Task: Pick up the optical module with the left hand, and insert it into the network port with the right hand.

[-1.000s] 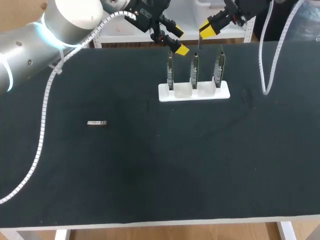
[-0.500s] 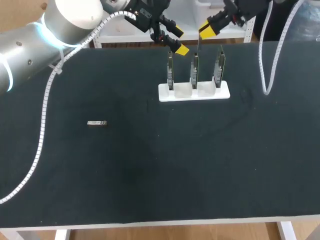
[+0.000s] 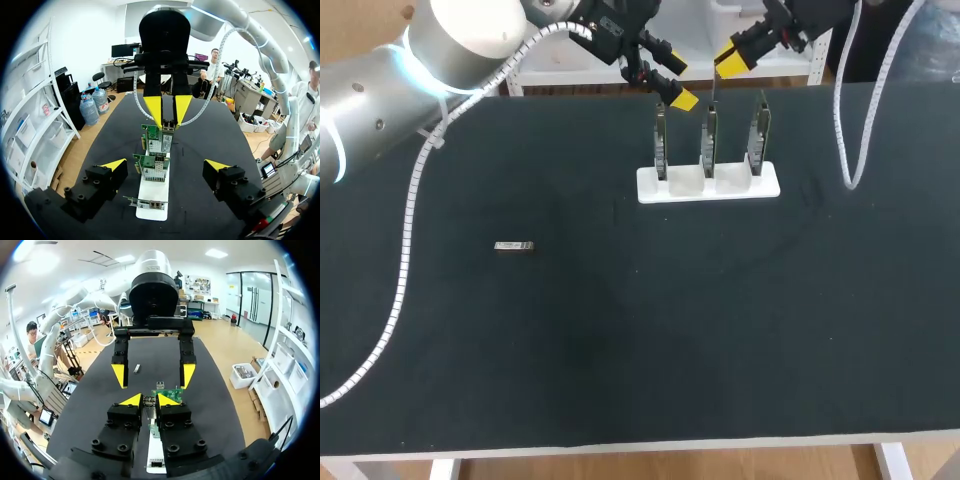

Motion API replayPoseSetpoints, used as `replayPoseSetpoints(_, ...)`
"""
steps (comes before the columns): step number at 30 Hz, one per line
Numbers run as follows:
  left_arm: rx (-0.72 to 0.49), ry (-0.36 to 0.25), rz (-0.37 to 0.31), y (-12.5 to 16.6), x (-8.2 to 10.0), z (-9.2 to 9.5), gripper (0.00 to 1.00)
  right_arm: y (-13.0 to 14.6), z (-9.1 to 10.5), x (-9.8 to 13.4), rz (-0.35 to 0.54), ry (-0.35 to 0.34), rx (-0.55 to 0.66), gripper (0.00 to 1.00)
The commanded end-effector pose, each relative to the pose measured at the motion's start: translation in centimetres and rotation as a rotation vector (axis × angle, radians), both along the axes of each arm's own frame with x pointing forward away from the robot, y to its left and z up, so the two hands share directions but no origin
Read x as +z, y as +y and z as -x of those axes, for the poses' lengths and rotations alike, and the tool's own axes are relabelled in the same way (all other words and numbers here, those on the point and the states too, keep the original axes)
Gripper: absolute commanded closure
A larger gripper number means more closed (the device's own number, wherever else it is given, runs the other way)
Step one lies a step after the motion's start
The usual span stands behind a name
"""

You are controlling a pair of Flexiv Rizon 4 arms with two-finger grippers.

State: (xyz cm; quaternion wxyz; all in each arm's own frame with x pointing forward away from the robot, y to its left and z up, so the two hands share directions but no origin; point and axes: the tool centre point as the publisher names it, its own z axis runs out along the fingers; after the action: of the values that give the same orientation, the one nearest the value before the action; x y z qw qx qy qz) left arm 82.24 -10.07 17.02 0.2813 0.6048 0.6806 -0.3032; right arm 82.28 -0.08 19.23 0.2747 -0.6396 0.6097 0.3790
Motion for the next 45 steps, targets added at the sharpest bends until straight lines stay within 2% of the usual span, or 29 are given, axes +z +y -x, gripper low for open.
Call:
replayPoseSetpoints(1,-0.001,0.003,-0.005,-0.1,0.1,-0.2,0.00,0.1,-0.9,0.3,0.000,0.353,0.502,1.00)
replayPoseSetpoints(15,-0.001,0.003,-0.005,-0.1,0.1,-0.2,0.00,0.4,-0.7,0.1,-0.005,0.391,0.531,1.00)
replayPoseSetpoints(21,-0.001,0.003,-0.005,-0.1,0.1,-0.2,0.00,0.3,-0.5,0.0,-0.050,0.383,0.590,1.00)
replayPoseSetpoints(30,-0.001,0.003,-0.005,-0.1,0.1,-0.2,0.00,-0.2,-0.8,-0.3,-0.017,0.392,0.625,1.00)
replayPoseSetpoints(45,-0.001,0.003,-0.005,-0.1,0.1,-0.2,0.00,-0.2,-1.4,-0.8,-0.012,0.396,0.679,1.00)
